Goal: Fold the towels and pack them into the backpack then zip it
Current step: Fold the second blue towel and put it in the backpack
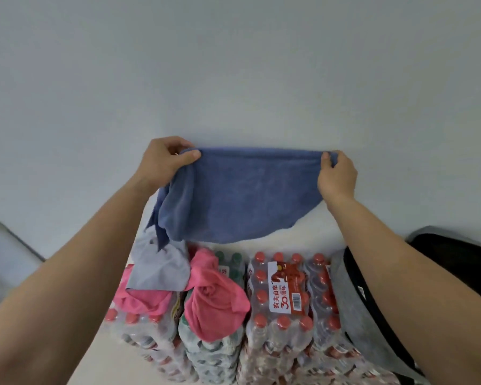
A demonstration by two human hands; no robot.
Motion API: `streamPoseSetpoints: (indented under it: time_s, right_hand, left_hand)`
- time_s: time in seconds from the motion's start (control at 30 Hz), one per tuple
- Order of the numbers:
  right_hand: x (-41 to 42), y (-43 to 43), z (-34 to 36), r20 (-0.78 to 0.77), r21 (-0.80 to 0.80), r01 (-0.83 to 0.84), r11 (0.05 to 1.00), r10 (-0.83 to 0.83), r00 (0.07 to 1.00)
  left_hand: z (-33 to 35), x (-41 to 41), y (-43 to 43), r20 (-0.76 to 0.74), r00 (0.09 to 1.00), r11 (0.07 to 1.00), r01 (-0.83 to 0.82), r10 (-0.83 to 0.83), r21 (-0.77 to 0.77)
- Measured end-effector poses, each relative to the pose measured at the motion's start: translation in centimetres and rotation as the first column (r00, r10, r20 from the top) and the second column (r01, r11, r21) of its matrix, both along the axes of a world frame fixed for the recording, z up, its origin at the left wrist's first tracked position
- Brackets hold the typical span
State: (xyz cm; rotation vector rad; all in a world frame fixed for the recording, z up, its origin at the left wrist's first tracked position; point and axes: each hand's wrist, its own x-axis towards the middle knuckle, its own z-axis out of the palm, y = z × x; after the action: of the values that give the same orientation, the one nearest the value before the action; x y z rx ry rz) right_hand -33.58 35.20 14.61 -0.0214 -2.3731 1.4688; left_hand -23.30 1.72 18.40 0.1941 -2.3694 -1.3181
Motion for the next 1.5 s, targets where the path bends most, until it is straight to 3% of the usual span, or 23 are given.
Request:
streamPoseSetpoints:
  time_s: [0.13,0.4,0.57,0.67,0.73,0.87,0.97,1.07,1.23,1.5]
  right_hand:
    - [0.0,0.3,0.3,0.02,-0.024,0.052,0.998,-0.051,0.998]
    - [1.2,2.0,-2.2,0.141,0.01,0.139,0.99,-0.139,0.98]
    - [2.7,1.6,-3.8,0.178,0.037,0.091,0.995,-0.096,0.979]
    - [4.6,-0.1,-4.5,0.19,0.097,-0.113,0.989,0.093,0.977]
    - [6.2,-2.0,-5.4,0.194,0.188,-0.301,0.935,0.265,0.944]
    - [9.0,-5.3,-7.2,0.249,0.129,-0.601,0.789,0.561,0.79]
    - [9.7,-6.7,-8.3,0.31,0.173,-0.71,0.682,0.647,0.697]
    - [9.5,-6.7,-9.1,0.262,0.19,-0.643,0.742,0.593,0.761]
    - [7.9,-5.1,-8.3,0.176,0.143,-0.519,0.843,0.495,0.851]
    - [6.3,-2.7,-8.9,0.246,0.186,-0.462,0.867,0.414,0.876]
  left_hand:
    - [-0.1,0.6,-1.0,0.083,0.996,0.993,0.041,-0.032,-0.112]
    - [-8.0,4.1,-4.6,0.325,0.94,0.947,0.002,0.109,-0.321]
    - [-9.9,4.7,-2.5,0.311,0.935,0.901,-0.019,0.17,-0.434]
    - [-10.5,4.7,0.8,0.274,0.96,0.914,0.051,0.067,-0.402]
    - [-10.8,4.5,3.5,0.255,0.966,0.928,0.14,-0.051,-0.346]
    - [-11.4,4.2,7.9,0.205,0.95,0.921,0.285,-0.235,-0.265]
    - [-12.0,4.3,9.1,0.179,0.949,0.931,0.295,-0.26,-0.213]
    - [-12.7,4.7,8.4,0.19,0.952,0.945,0.273,-0.238,-0.181]
    - [-14.4,6.1,5.8,0.341,0.927,0.934,0.249,-0.153,-0.258]
    - [-14.6,7.9,2.3,0.342,0.939,0.974,0.103,-0.029,-0.202]
